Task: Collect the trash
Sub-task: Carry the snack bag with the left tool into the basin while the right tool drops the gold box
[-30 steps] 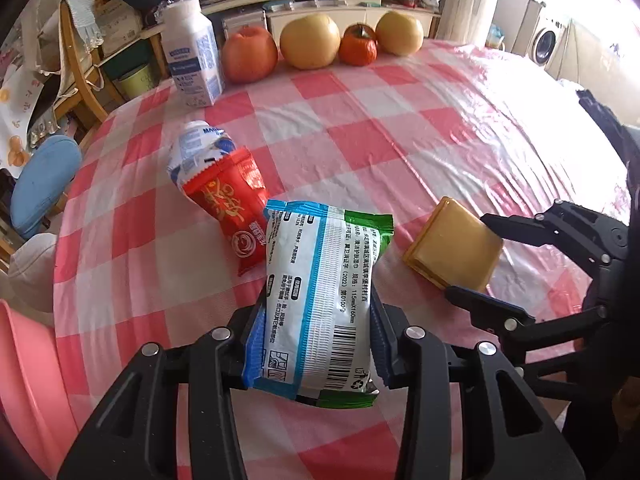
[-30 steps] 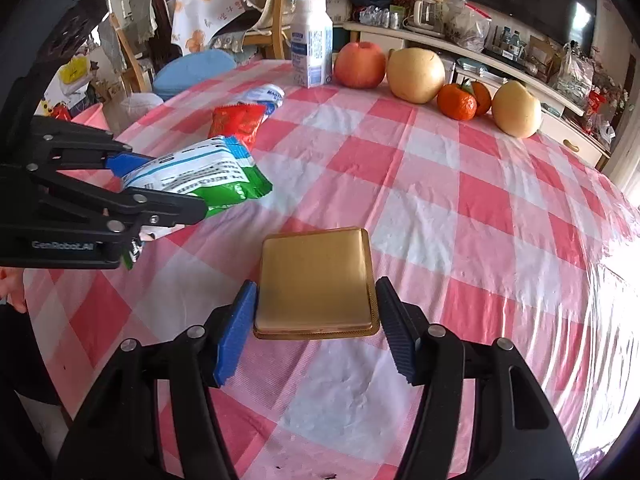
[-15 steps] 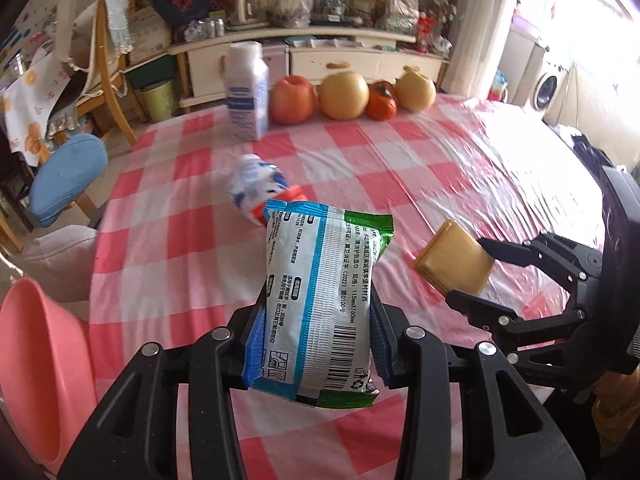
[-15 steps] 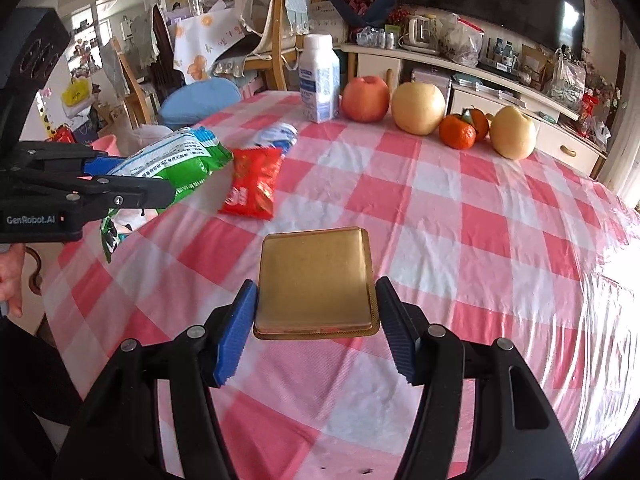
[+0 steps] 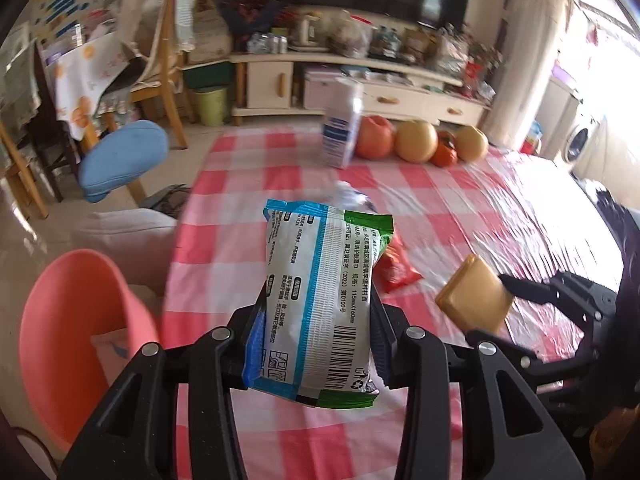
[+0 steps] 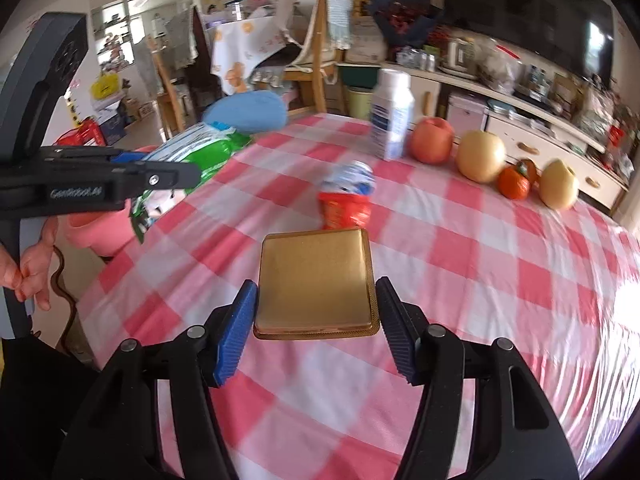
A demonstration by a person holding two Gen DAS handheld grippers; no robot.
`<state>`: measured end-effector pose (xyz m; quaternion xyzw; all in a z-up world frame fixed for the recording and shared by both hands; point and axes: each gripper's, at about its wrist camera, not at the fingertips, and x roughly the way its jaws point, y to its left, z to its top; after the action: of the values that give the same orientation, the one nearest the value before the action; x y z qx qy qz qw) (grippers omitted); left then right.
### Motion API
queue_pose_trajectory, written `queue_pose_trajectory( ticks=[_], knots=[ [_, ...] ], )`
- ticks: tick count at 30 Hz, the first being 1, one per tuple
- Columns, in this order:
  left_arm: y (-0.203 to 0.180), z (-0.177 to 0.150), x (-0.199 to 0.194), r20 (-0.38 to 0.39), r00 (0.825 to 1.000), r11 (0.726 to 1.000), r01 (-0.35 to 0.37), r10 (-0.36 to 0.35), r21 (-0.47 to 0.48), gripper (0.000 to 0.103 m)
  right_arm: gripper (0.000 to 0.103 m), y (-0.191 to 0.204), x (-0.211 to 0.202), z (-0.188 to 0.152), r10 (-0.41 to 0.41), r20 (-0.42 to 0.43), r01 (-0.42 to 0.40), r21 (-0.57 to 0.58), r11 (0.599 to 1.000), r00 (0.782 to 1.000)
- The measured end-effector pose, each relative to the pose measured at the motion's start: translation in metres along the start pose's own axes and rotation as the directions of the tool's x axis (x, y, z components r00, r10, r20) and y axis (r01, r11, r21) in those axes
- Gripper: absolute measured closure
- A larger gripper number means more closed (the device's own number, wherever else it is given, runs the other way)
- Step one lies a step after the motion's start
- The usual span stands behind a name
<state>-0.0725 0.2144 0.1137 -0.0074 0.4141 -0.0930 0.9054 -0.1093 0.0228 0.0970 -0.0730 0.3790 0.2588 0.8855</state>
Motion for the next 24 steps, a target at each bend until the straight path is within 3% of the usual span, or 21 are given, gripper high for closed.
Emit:
queue_pose_trajectory(
  ticks=[7, 12, 18, 24],
  knots=[
    [0.056, 0.002, -0.024, 0.059, 0.997, 0.99, -0.035, 0.043, -0.135, 0.059, 0.042, 0.054, 0.01, 0.031, 0.066, 0.001, -0.066, -0.106, 0.992, 0.998],
    [0.101, -0.001, -0.036, 0.08, 0.989, 0.967, -0.099, 0.121, -0.237, 0.059, 0.041, 0.104, 0.017, 0.058, 0.124, 0.013, -0.119, -0.197, 0.973, 0.992],
    [0.16, -0.012, -0.04, 0.068, 0.976, 0.905, -0.163, 0.206, -0.392, 0.059, 0.041, 0.158, 0.037, 0.085, 0.182, 0.011, -0.172, -0.266, 0.948, 0.983],
    [0.212, -0.029, -0.042, 0.039, 0.967, 0.82, -0.191, 0.251, -0.539, 0.059, 0.041, 0.197, 0.059, 0.104, 0.222, -0.001, -0.21, -0.317, 0.925, 0.975]
  ],
)
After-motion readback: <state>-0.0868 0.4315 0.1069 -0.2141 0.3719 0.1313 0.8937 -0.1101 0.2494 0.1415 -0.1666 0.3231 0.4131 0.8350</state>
